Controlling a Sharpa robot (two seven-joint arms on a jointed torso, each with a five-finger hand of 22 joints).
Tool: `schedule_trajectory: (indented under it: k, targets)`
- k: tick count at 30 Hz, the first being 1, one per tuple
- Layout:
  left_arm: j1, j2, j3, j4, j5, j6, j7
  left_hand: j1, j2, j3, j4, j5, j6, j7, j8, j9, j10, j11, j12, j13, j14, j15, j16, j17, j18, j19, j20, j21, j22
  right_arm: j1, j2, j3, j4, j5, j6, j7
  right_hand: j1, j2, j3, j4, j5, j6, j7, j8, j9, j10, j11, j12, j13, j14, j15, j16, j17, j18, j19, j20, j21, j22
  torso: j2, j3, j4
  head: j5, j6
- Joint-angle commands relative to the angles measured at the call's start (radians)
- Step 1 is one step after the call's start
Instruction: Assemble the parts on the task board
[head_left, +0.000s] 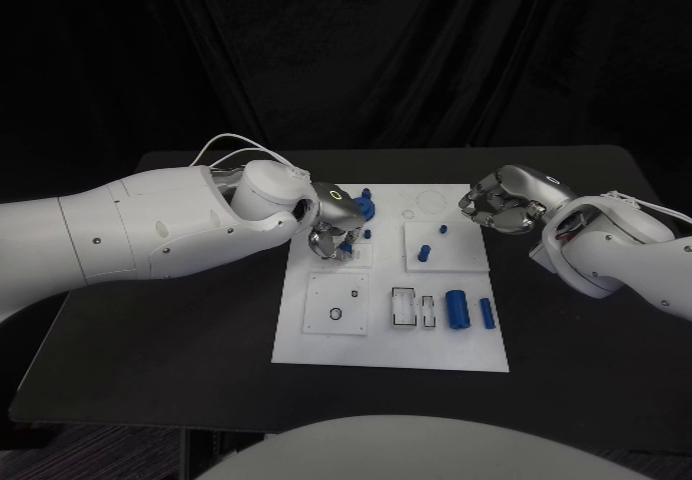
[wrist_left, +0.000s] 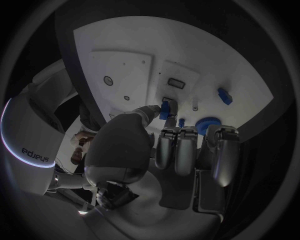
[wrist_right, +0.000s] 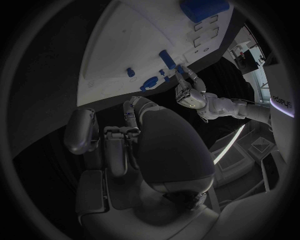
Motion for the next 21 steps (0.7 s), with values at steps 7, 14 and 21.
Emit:
schedule_trajectory:
  k: [7,14,21]
  targets:
    - [-0.002,-0.033,0.000,0.039,0.300,-0.086,-0.287,-0.047,0.021,-0.015,0.000,0.049,-0.013,-0.011,0.051,0.095,0.102,-0.018,0.004,0.263,0.106,-0.018,0.003,0.263,-0.006,0.102,-0.020,0.003,0.263,-0.002,-0.005,0.001,0.002,-0.001,0.009,-0.026,-0.002,0.006,0.009,-0.001,0.004,0.006,0.002,-0.006,0.000,0.091,0.000,-0.004,0.250,0.105,0.000,-0.002,0.260,0.001,-0.003,-0.005,-0.008,0.147,0.000,0.0002,0.0006,-0.007,0.000]
    - [-0.002,-0.048,0.000,0.055,0.374,-0.139,-0.351,-0.059,0.018,-0.024,-0.003,0.053,-0.031,-0.014,0.062,0.134,0.102,-0.022,0.004,0.263,0.106,-0.024,0.003,0.263,-0.006,0.102,-0.026,0.003,0.263,-0.002,-0.007,0.001,0.002,-0.001,0.011,-0.027,-0.002,0.006,0.009,-0.001,0.004,0.006,0.002,-0.006,0.000,0.091,0.000,-0.004,0.250,0.105,0.000,-0.002,0.260,0.001,-0.003,-0.005,-0.008,0.147,0.000,0.0001,0.0001,-0.005,0.000]
    - [-0.002,-0.058,0.000,0.078,0.387,-0.165,-0.356,-0.053,0.013,-0.026,-0.013,0.046,-0.031,-0.017,0.071,0.153,0.102,-0.024,0.004,0.263,0.106,-0.026,0.003,0.263,-0.006,0.102,-0.028,0.003,0.263,-0.002,-0.009,0.001,0.004,-0.001,0.011,-0.027,-0.002,0.006,0.009,-0.001,0.004,0.006,0.002,-0.006,0.000,0.091,0.000,-0.004,0.250,0.105,0.000,-0.002,0.260,0.001,-0.003,-0.005,-0.008,0.147,0.000,0.0004,0.0005,-0.006,0.000]
